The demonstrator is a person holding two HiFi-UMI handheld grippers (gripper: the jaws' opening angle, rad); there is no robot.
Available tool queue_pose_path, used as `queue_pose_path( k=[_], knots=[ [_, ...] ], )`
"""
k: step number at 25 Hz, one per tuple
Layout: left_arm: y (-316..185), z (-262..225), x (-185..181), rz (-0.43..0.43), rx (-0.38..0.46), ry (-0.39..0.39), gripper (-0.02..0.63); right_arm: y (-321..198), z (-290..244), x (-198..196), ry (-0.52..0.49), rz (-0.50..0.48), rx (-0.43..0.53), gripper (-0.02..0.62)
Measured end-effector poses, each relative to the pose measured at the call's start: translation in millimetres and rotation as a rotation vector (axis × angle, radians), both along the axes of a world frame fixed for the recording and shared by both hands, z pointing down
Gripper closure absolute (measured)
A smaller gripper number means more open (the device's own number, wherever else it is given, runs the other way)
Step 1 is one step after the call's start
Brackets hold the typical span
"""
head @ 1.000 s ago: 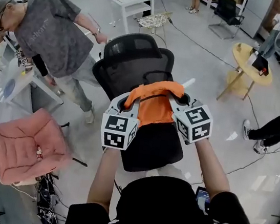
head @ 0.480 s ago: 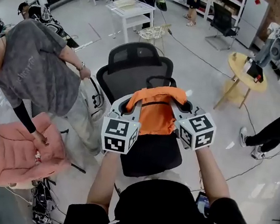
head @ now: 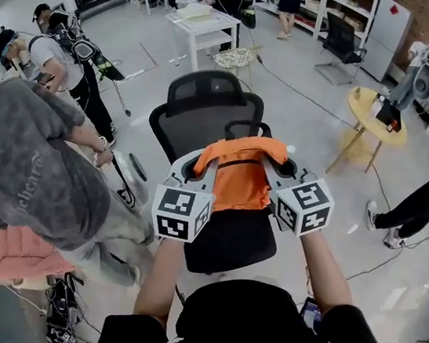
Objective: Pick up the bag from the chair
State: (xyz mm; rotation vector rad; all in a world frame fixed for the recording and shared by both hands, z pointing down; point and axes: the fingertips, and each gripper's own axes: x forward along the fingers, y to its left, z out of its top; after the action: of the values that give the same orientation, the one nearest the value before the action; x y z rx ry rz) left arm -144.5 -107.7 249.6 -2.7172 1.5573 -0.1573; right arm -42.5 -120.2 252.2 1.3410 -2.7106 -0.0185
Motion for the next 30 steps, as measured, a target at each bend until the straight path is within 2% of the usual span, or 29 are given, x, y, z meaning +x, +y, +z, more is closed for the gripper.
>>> queue_pose_path(
  k=[10, 30],
  knots=[
    [30.3, -22.4, 27.5, -0.026, 0.026, 0.01, 0.572, 27.9, -20.1, 27.8, -0.046, -0.011, 0.019, 0.58],
    [109.4, -19.5, 90.9, -0.057, 0.033, 0.032, 0.572, 106.0, -16.7, 91.0, -0.079, -0.033, 0.005, 0.58]
  ],
)
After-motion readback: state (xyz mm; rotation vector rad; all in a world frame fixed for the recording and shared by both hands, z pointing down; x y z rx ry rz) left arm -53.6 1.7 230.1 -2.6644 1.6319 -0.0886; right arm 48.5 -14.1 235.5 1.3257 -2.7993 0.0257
